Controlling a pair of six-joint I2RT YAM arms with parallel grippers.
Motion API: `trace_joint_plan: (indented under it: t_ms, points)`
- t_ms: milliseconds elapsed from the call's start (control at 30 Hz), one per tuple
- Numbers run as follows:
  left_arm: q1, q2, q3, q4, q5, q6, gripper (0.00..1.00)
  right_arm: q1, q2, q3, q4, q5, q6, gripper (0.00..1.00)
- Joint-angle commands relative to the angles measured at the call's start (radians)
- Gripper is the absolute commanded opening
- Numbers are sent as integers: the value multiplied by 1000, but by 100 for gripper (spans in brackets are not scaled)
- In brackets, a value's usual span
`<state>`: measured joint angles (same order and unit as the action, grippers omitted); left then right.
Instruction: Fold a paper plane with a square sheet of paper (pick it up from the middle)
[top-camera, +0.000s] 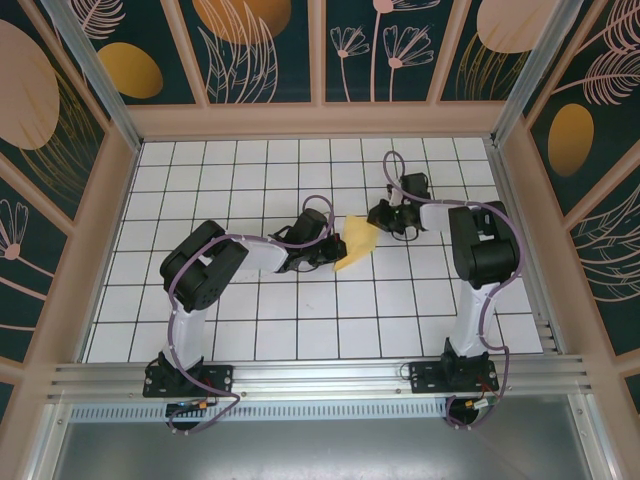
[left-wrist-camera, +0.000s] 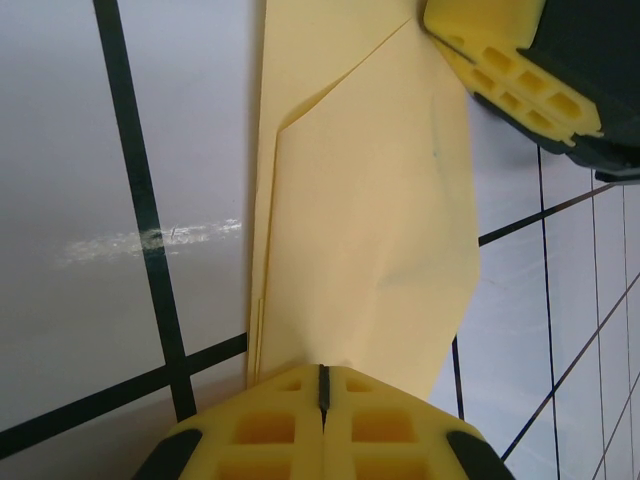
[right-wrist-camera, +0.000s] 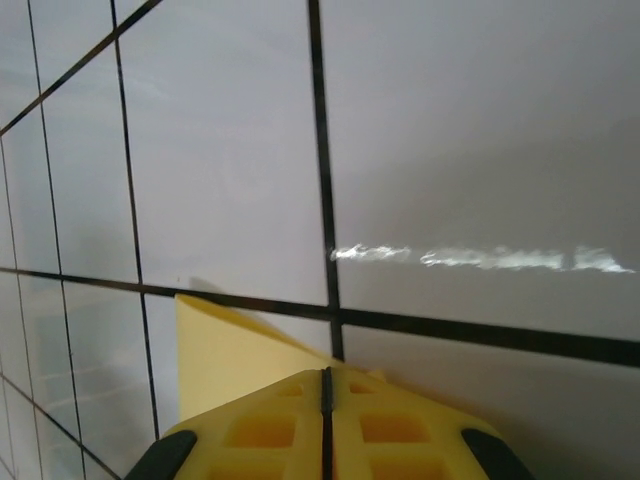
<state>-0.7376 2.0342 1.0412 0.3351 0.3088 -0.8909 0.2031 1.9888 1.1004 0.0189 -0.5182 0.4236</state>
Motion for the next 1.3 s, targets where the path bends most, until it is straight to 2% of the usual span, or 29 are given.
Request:
trace_joint_plan:
  t_ms: [0,200,433,667,833,1033,1267]
  points:
    - [6,46,-35,-170,-23,21,4,-40,18,24,-7,130,-13,7]
    - [6,38,-21,-173,-28,24,4,-33,-110,-20,20,145,14,8]
    - [6,34,-7,-173,-39,23,4,60,-237,-106,3,79,16,11]
    - [6,21,-12,-171,-50,21,4,140,-187,-128,0,-8,60,10]
    - [6,13,-14,-166,-49,18,5,145,-128,-139,17,-85,68,10]
    - [6,-13,-10,-158,-35,15,6,146,-69,-127,-17,-80,62,10]
    - [7,-87,40,-151,-5,18,19,146,-52,-143,-25,-62,52,10]
